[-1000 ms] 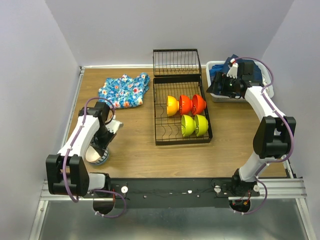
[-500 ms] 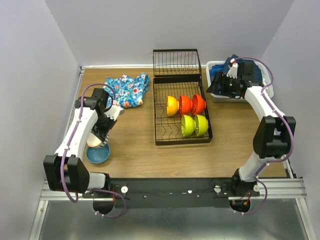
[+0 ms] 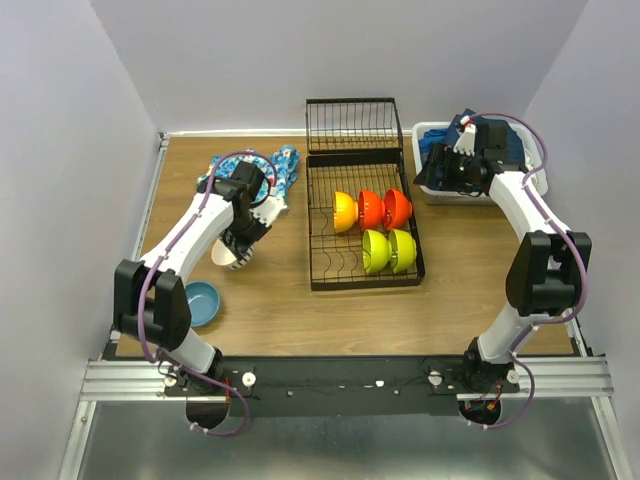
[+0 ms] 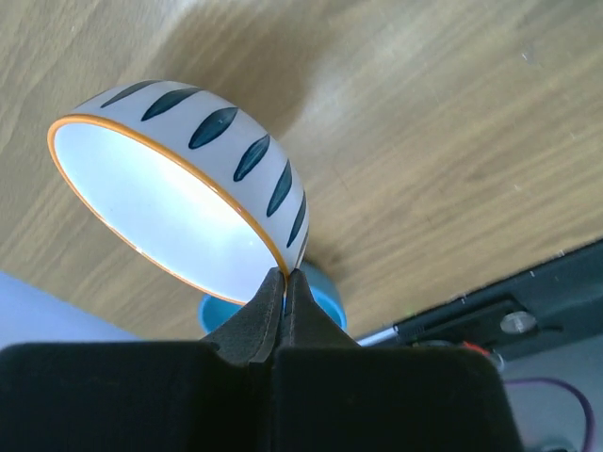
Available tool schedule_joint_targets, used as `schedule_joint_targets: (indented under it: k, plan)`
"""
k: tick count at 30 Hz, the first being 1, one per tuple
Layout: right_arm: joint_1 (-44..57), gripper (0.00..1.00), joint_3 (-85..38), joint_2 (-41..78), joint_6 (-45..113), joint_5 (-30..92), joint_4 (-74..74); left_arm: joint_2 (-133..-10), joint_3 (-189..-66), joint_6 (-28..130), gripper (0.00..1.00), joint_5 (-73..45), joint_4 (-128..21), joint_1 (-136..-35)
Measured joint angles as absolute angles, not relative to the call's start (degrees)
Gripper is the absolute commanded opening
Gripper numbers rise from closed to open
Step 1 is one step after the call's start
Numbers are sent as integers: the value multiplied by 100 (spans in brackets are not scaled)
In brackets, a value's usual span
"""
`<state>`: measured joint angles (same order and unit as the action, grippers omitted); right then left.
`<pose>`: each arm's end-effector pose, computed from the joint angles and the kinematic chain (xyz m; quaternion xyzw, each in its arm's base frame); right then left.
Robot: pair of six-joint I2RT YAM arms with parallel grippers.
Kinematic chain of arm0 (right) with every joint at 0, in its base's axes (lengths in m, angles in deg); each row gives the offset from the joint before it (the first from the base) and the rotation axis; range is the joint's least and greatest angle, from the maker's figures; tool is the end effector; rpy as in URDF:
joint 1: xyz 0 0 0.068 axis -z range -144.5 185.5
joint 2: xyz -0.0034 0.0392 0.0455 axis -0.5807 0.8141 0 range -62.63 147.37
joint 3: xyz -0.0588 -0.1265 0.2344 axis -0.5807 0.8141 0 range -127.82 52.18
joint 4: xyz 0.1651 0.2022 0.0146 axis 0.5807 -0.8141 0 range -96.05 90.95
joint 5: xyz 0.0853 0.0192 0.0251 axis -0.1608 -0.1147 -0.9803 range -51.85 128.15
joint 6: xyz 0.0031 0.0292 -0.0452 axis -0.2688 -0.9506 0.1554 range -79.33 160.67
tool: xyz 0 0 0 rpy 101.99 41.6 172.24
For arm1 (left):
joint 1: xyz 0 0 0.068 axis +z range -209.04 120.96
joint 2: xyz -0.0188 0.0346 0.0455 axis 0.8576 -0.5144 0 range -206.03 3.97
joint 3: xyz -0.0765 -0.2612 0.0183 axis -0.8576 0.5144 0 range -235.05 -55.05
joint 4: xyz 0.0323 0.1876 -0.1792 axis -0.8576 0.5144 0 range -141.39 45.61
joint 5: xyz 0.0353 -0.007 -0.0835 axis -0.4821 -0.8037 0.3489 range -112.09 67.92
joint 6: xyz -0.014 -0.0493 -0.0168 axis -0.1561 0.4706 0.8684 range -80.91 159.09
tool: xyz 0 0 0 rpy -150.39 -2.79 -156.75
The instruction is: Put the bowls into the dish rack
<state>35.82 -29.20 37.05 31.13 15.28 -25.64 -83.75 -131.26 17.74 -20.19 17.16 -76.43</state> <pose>0.3917 0.0115 0.2784 0.0020 0.9083 0.2128 0.3600 0.2673 -0.0848 0.2792 0.3316 0.9393 -0.0135 0.0871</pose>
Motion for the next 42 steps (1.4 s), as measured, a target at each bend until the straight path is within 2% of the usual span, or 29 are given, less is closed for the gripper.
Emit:
schedule_joint_targets:
  k: [8,11,20,23,26,30,33,38,42]
  plan:
    - [3582,100,-3025,3707,3218,1639,-2562,-8714,-12595,1753,0,-2321,776,-7728]
    - [3582,100,-3025,3707,3220,1650,-2564,-8740,-12470,1748,11,-2382,525,-7733]
    - [3582,100,-3021,3707,3277,1711,-2562,-8755,-11869,1772,25,-2404,-153,-7825]
    - [3582,100,-3021,3707,3279,1735,-2562,-8751,-11626,1792,26,-2413,-312,-7829]
    - [3582,100,-3014,3707,3279,1757,-2564,-8747,-11443,1790,25,-2450,-555,-7829]
    - [3582,100,-3014,3707,3279,1773,-2564,-8742,-11362,1781,6,-2468,-769,-7829]
    - [3582,100,-3014,3707,3281,1777,-2562,-8661,-11362,1781,1,-2478,-852,-7829]
    - [3582,100,-3014,3703,3290,1821,-2566,-8336,-11364,1890,0,-2317,-839,-7818]
    - [3582,100,-3014,3687,3323,1882,-2569,-7507,-11506,2074,0,-1510,-913,-7811]
